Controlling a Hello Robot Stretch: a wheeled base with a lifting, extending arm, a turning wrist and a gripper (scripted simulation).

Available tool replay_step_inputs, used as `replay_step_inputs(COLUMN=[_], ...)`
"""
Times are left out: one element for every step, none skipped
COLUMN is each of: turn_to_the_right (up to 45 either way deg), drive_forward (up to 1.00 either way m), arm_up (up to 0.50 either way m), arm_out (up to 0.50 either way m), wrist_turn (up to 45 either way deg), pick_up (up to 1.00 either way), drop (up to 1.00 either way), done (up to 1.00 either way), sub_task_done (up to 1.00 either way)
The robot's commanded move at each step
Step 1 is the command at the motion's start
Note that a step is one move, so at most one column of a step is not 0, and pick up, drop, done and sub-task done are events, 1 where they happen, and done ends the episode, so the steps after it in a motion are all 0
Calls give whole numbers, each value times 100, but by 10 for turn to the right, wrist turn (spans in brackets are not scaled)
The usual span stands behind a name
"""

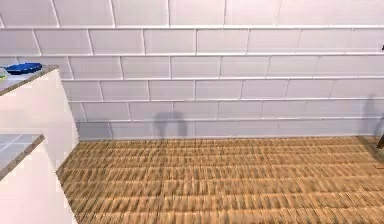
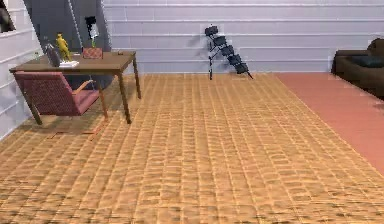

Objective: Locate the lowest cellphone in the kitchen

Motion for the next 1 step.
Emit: replay_step_inputs(turn_to_the_right=[0], drive_forward=[100], arm_up=[0], arm_out=[0], wrist_turn=[0], pick_up=[0], drop=[0], done=[0], sub_task_done=[0])
